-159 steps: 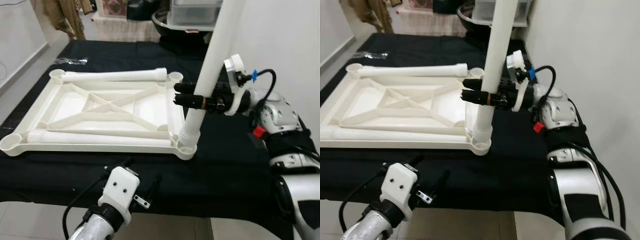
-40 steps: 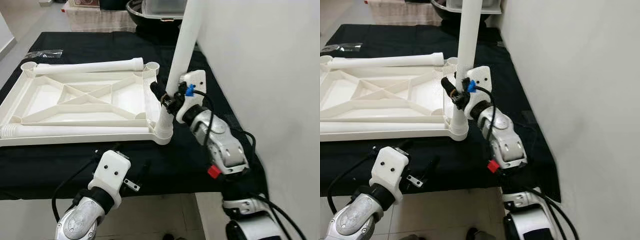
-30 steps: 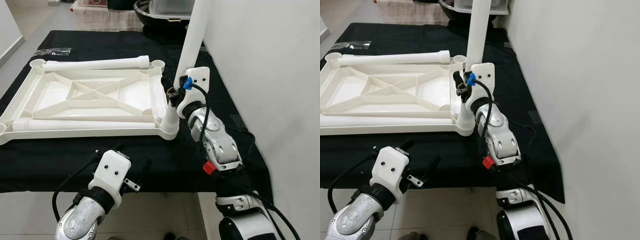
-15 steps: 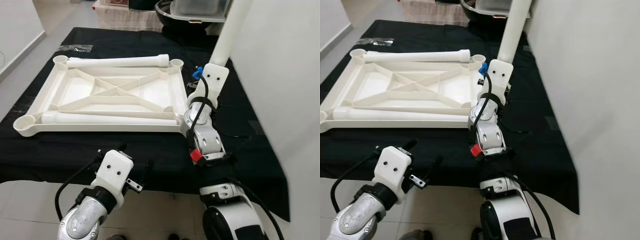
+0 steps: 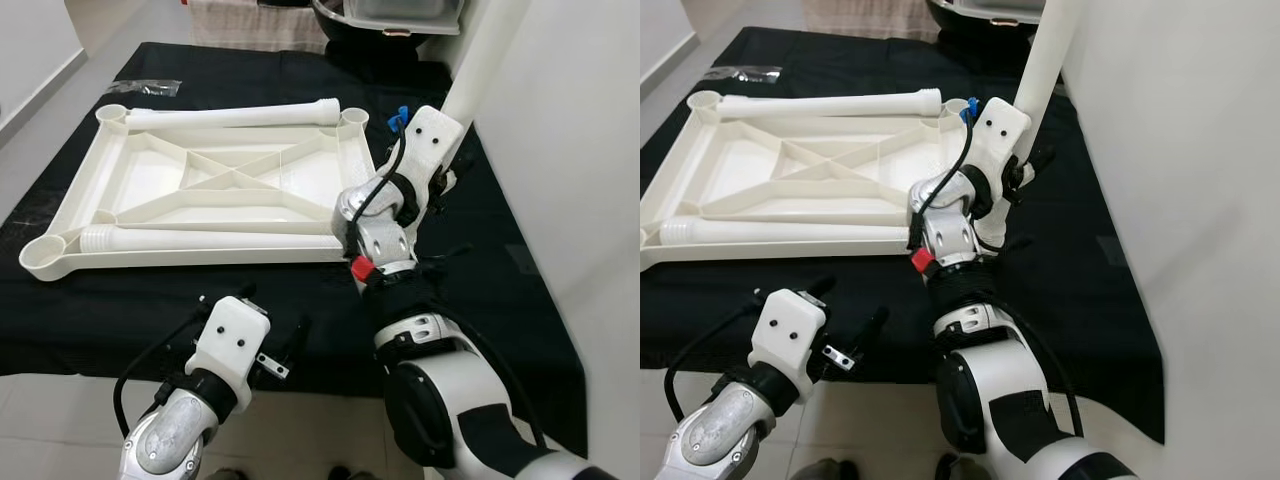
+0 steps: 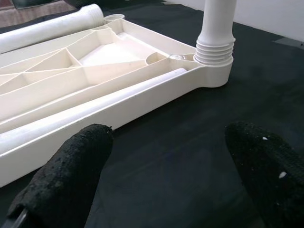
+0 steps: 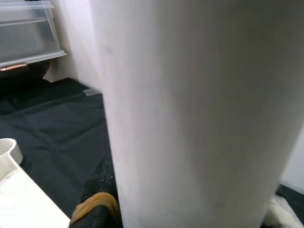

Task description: Building children table

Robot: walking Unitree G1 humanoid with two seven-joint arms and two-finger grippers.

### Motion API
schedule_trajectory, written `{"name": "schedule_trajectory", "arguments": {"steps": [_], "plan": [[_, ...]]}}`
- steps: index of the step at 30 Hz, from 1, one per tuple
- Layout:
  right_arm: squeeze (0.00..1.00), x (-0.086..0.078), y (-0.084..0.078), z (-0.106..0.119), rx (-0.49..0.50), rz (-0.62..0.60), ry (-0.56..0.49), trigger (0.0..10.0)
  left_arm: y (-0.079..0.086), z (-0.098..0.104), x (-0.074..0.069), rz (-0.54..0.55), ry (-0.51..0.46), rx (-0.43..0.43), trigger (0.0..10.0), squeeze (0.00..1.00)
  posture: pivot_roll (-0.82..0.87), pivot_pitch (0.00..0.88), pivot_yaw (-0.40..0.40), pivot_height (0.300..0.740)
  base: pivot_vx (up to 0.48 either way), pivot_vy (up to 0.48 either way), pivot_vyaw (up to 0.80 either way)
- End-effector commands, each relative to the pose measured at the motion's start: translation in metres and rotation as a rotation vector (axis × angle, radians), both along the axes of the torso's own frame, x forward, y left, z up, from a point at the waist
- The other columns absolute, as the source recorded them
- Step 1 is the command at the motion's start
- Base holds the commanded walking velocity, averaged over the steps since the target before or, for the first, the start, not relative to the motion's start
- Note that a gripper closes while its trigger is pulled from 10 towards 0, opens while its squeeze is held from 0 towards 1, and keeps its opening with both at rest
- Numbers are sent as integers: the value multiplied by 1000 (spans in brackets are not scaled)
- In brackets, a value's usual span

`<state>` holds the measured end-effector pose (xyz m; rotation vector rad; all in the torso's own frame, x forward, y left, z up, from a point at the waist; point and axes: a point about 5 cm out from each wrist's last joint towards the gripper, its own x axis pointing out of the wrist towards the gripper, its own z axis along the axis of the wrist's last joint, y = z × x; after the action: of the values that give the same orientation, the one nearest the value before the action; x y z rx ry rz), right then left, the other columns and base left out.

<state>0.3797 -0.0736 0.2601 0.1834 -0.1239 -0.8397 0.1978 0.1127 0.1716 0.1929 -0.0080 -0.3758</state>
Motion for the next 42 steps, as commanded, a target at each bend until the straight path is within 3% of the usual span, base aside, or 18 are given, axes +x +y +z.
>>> {"name": "schedule_trajectory", "arguments": {"steps": [1,8,9,11,12,17,26,27,41,42], "plan": [[0,1,-4,-36,83,0,164,10000,-3,-3,-2,-21,18,-15,10000,0,191,175,-97,740,0,0,0],[0,2,-3,-42,79,20,172,10000,-5,-7,-3,-28,28,-15,10000,0,182,169,-93,740,0,0,0],[98,2,-1,-43,73,30,167,10000,-6,-8,-3,-28,30,-16,10000,0,182,169,-95,740,0,0,0],[98,2,0,-43,70,34,164,10000,-6,-8,-3,-29,31,-16,10000,0,182,169,-95,740,0,0,0],[1000,2,2,-44,75,50,163,10000,-6,-8,-3,-28,31,-15,10000,0,183,168,-96,740,0,0,0],[1000,3,7,-44,79,111,144,10000,-5,-9,-2,-23,31,-12,10000,0,179,165,-93,740,0,0,0],[1000,3,6,-40,52,118,109,10000,-5,-10,-2,-25,31,-8,10000,0,179,163,-90,740,0,0,0],[0,4,6,-41,48,162,93,10000,-5,-10,-1,-24,27,-5,10000,0,171,158,-87,740,0,0,0],[0,-8,-5,-55,-33,324,77,10000,-3,-12,1,-16,29,-5,10000,0,165,151,-87,740,0,0,0],[0,-10,-5,-55,-21,364,65,10000,-2,-12,2,5,40,-34,10000,0,166,150,-90,740,0,0,0]]}}
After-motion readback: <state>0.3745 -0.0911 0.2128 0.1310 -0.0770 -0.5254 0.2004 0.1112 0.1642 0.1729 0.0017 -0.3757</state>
